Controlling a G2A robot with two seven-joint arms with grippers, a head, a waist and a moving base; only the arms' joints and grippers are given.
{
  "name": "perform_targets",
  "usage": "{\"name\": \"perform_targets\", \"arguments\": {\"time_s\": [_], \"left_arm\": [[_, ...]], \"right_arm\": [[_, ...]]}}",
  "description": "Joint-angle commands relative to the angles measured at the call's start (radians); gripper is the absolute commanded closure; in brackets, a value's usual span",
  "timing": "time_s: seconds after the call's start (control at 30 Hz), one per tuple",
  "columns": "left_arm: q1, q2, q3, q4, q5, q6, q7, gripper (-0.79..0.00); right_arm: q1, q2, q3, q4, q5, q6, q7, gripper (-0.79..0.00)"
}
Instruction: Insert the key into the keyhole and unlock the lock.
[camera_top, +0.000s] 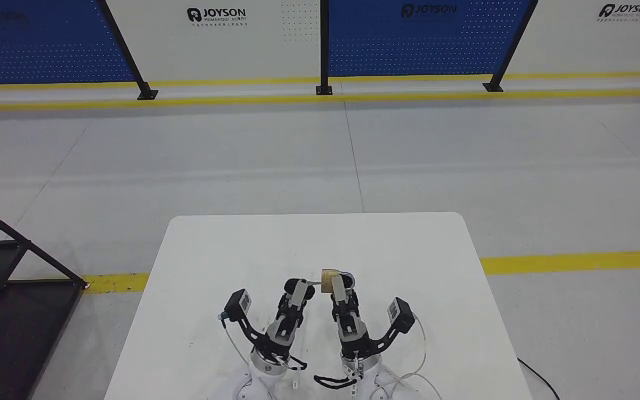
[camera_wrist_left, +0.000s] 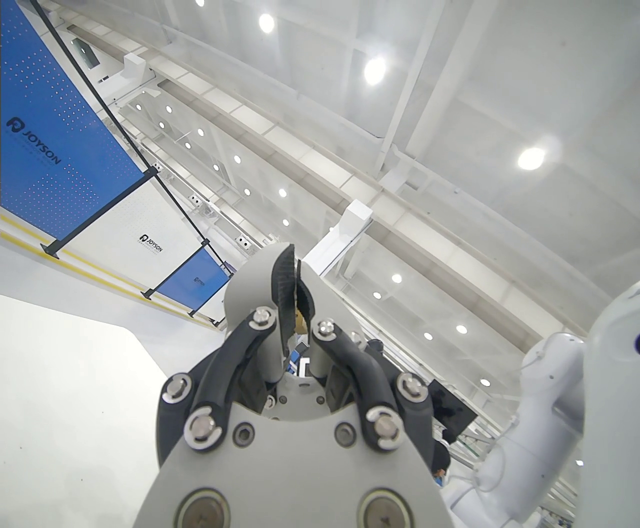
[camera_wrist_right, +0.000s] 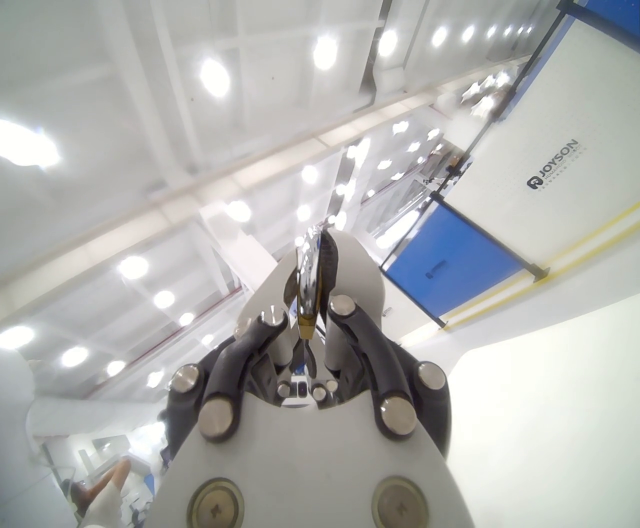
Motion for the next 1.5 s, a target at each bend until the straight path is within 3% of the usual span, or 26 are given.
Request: {"name": "perform_targets", "arguments": {"time_s": [0.0, 1.07, 1.1, 1.13, 1.23, 1.33, 1.37, 1.47], "left_arm": [[-0.001, -0.002, -0.001, 0.0, 0.001, -0.001, -0.001, 0.0], [-0.01, -0.035, -0.009, 0.023, 0.009, 0.002, -0.009, 0.0], [-0.01, -0.035, -0.01, 0.024, 0.011, 0.003, -0.01, -0.102], [-0.01, -0.036, -0.01, 0.024, 0.012, 0.002, -0.01, -0.262], [-0.009, -0.038, -0.013, 0.025, 0.014, 0.003, -0.011, -0.508], [-0.008, -0.04, -0.015, 0.025, 0.015, 0.002, -0.01, -0.523], [-0.008, -0.041, -0.016, 0.025, 0.015, 0.001, -0.01, -0.449], [-0.006, -0.042, -0.021, 0.026, 0.015, -0.002, -0.012, -0.391]], "right_arm": [[0.0, 0.0, 0.0, 0.0, 0.002, 0.0, -0.002, 0.0], [0.018, -0.002, -0.02, 0.007, 0.003, 0.026, -0.005, 0.0], [0.018, -0.002, -0.02, 0.008, 0.002, 0.026, -0.007, 0.0], [0.018, -0.002, -0.02, 0.008, 0.001, 0.026, -0.009, 0.0], [0.018, -0.001, -0.021, 0.008, 0.003, 0.026, -0.011, 0.0], [0.018, 0.0, -0.022, 0.007, 0.004, 0.024, -0.011, 0.0], [0.018, 0.0, -0.022, 0.006, 0.003, 0.024, -0.011, 0.0], [0.016, 0.001, -0.021, 0.004, 0.004, 0.023, -0.014, 0.0]]}}
